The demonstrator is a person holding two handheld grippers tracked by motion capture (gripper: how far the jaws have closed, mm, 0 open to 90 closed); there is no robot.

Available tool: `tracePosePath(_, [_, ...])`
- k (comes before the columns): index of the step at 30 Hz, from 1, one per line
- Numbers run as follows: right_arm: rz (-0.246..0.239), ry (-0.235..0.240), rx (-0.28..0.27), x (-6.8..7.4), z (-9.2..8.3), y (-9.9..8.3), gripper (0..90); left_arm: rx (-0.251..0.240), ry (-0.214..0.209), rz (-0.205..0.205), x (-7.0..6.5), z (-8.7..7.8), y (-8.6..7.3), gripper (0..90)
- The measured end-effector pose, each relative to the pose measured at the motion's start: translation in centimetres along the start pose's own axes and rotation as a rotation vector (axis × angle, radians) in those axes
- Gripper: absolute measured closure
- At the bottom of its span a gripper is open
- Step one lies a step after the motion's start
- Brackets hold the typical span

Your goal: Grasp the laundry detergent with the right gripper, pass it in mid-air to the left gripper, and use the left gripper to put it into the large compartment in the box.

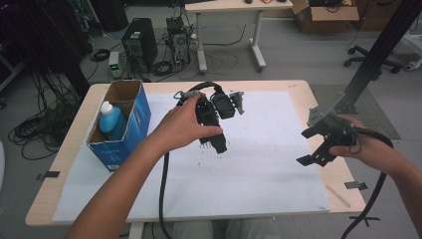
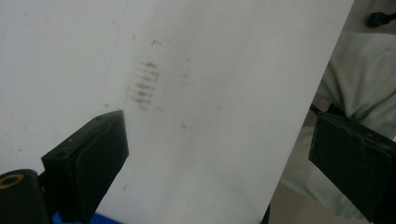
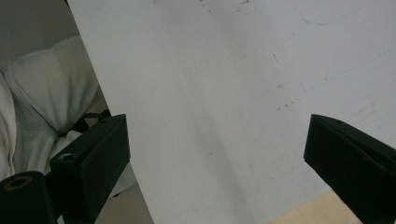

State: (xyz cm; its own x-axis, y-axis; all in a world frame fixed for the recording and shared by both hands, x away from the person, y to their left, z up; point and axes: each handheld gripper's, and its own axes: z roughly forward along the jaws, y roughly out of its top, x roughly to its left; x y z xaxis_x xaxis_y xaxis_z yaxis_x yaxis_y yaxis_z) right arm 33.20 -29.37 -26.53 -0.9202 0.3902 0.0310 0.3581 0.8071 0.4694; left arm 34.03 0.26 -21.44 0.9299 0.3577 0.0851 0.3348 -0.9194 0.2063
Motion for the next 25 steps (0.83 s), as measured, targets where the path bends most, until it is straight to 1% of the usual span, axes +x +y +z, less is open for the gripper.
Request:
tracePosePath(2, [-0.006,0.002,0.001,0.05,0.04,0.14,6.8,0.015,0.003,0.025,-0.11,0.15,0.23,5.2])
tracePosePath(4, [-0.007,0.005,0.003,0.13,0.10,0.26,6.8,0.017,0.006,0.022,-0.25,0.32,0.36,5.2])
tracePosePath(6, [-0.009,0.007,0.005,0.18,0.17,0.34,6.8,0.020,0.005,0.035,-0.26,0.38,0.45,5.2])
tracePosePath(11, [-0.009,0.009,0.010,0.21,0.26,0.40,6.8,0.016,0.002,0.041,-0.39,0.49,0.54,5.2])
tracePosePath(12, [-0.009,0.008,0.011,0.20,0.26,0.42,6.8,0.021,0.004,0.048,-0.32,0.47,0.55,5.2])
tracePosePath(25, [-0.012,0.010,0.012,0.16,0.49,0.77,6.8,0.014,0.007,0.039,0.12,0.44,0.18,5.2])
